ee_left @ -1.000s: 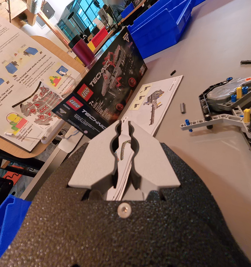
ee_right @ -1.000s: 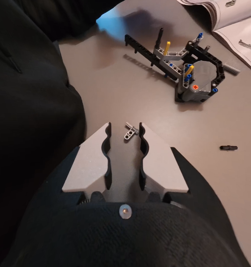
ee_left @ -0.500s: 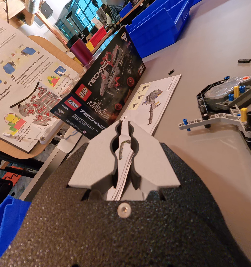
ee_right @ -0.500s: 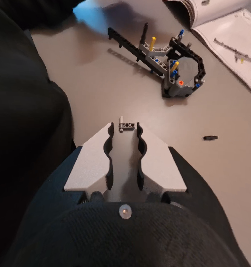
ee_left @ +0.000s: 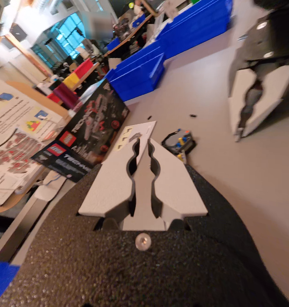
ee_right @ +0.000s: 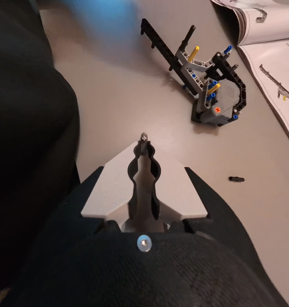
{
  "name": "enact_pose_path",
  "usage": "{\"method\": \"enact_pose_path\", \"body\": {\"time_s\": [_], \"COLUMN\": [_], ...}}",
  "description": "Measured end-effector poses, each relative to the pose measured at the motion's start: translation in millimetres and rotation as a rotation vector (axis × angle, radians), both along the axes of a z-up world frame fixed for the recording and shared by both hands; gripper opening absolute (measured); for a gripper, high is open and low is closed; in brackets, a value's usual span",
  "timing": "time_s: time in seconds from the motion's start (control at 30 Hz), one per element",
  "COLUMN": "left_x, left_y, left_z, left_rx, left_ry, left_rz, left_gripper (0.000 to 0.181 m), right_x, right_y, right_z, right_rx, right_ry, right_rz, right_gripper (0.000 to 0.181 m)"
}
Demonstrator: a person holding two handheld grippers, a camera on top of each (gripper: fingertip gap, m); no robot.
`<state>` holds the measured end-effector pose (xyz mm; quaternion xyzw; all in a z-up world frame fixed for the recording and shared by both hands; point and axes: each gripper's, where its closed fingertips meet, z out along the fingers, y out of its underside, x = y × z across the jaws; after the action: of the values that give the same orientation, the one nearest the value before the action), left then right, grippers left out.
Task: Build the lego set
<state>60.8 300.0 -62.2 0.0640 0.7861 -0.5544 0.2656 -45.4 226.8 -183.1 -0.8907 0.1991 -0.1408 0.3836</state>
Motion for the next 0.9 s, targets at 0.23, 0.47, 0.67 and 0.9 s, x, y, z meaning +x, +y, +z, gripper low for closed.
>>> {"method": "enact_pose_path", "body": {"time_s": [0.23, 0.47, 0.67, 0.9], "left_x": [-66, -56, -58, -57], "left_y": [-38, -57, -54, -54], "left_z": [-19, -2, -6, -6], "left_rx": [0.103, 0.063, 0.095, 0.105], "left_ry": [0.094, -0.053, -0.157, -0.013], "left_rz": [-0.258, -0.223, -0.248, -0.227], "left_gripper": [0.011, 0.013, 0.002, 0.001], "right_x": [21, 41, 44, 43], "right_y": [16, 22, 30, 31], "right_z": [58, 122, 118, 115], "right_rx": [0.4, 0.873, 0.866, 0.832], "right_ry": [-0.039, 0.07, 0.113, 0.082], "right_rz": [-0.08, -0.062, -0.053, -0.055], "right_gripper": [0.006, 0.007, 0.007, 0.007]}}
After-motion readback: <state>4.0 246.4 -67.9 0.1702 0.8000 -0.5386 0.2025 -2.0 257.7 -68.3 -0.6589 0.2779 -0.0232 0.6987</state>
